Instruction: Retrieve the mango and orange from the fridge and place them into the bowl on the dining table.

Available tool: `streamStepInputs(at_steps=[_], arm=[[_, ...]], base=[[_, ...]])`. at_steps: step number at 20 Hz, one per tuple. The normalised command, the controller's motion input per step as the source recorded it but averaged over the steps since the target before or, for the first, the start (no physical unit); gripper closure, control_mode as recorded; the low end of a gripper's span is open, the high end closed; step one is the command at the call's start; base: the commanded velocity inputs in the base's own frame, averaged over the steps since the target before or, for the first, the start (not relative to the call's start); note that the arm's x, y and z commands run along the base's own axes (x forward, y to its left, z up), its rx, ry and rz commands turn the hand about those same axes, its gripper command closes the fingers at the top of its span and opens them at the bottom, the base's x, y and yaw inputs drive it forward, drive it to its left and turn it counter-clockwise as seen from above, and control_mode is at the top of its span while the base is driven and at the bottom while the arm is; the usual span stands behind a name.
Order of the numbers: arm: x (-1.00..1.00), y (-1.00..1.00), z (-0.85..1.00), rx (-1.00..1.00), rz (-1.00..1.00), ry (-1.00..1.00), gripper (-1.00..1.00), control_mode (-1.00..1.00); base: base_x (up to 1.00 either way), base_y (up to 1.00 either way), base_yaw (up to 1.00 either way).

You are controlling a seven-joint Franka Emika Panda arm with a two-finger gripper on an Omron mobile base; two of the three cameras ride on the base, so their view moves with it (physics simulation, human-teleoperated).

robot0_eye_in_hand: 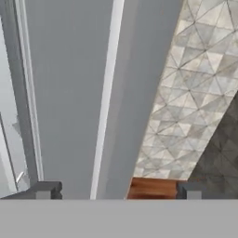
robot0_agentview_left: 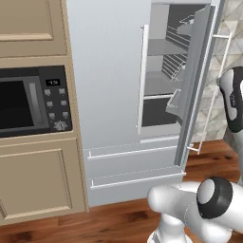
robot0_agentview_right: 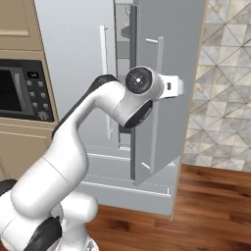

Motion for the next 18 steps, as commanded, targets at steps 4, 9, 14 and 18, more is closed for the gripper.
streamStepInputs(at_steps=[4, 9, 14, 18], arm=[[-0.57, 0.59, 0.32, -0.38, 0.0, 0.0, -1.0, -1.0], [-0.02, 0.97, 0.04, -0.37, 0.0, 0.0, -1.0, -1.0], [0.2, 0.95, 0.0, -0.28, 0.0, -0.01, -1.0, -1.0], [0.18, 0.73, 0.03, -0.26, 0.0, 0.0, -1.0, -1.0]], base=[[0.0, 0.0, 0.0], [0.0, 0.0, 0.0], [0.0, 0.0, 0.0], [0.0, 0.0, 0.0]])
